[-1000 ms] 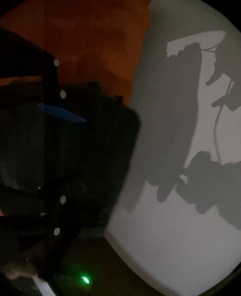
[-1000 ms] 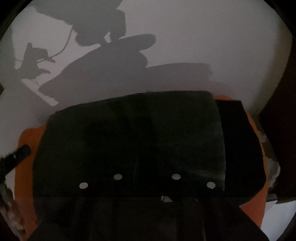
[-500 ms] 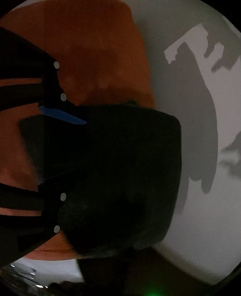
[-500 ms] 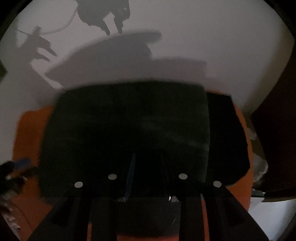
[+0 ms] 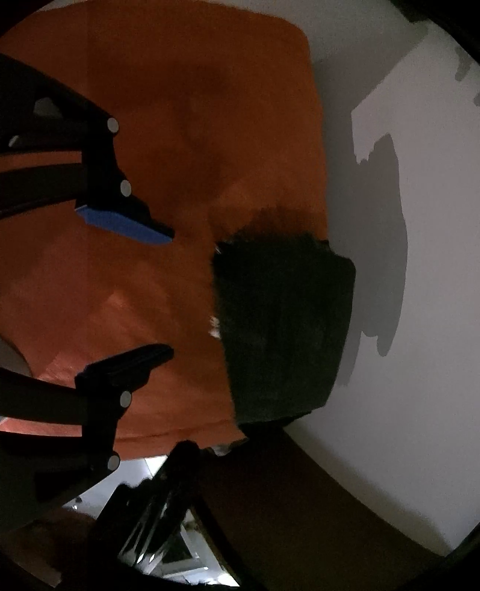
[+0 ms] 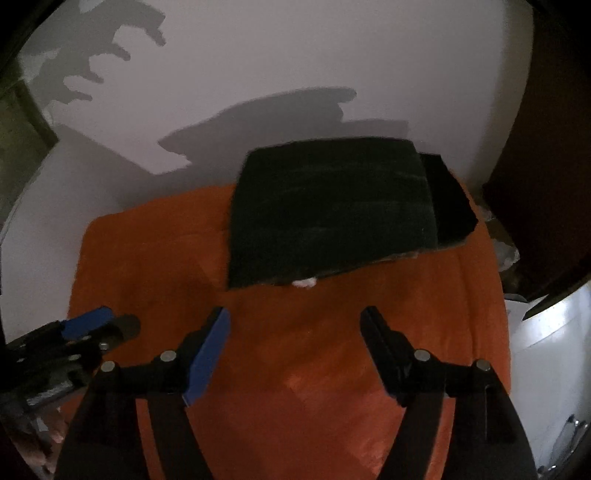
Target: Fold clothes
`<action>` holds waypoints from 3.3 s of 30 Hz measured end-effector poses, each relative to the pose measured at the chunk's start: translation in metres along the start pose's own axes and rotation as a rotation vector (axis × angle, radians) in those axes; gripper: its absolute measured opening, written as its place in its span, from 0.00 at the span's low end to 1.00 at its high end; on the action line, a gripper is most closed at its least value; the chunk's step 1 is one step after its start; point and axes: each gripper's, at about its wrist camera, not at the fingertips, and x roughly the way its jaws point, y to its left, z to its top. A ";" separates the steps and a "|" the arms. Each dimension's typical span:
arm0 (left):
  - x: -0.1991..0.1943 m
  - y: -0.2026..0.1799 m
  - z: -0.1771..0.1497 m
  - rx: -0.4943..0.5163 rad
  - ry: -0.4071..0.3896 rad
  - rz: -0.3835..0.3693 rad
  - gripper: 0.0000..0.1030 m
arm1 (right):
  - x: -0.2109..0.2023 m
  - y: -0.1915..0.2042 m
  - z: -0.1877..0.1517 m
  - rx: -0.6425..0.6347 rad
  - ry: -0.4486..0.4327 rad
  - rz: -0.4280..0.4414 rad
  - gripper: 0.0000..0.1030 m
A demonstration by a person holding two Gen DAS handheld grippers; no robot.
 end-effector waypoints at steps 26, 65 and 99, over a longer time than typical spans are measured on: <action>-0.042 -0.006 -0.208 -0.055 -0.022 0.122 0.74 | -0.070 0.006 -0.216 -0.002 0.085 -0.008 0.82; -0.091 0.012 -0.284 0.016 -0.062 0.216 0.75 | -0.096 0.030 -0.281 -0.096 0.074 0.073 0.97; -0.077 0.020 -0.285 -0.011 -0.022 0.133 0.75 | -0.062 0.032 -0.291 -0.130 0.140 0.058 0.97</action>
